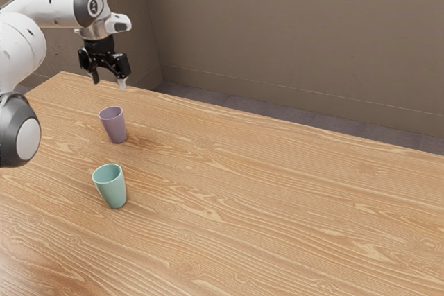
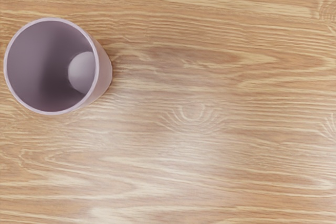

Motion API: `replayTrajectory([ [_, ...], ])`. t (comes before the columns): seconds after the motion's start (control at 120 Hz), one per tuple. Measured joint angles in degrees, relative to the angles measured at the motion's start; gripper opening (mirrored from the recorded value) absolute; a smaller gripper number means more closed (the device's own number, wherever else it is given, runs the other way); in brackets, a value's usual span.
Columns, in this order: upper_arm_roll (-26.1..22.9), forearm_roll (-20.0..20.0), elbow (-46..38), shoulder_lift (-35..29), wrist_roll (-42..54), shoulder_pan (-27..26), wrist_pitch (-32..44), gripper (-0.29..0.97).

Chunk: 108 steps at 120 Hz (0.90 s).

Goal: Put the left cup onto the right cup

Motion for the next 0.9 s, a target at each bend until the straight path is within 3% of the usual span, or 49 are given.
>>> replayTrajectory([
  [0.9,-0.1,-4.4,7.1,12.9,1.1,4.8,8.7,0.68],
])
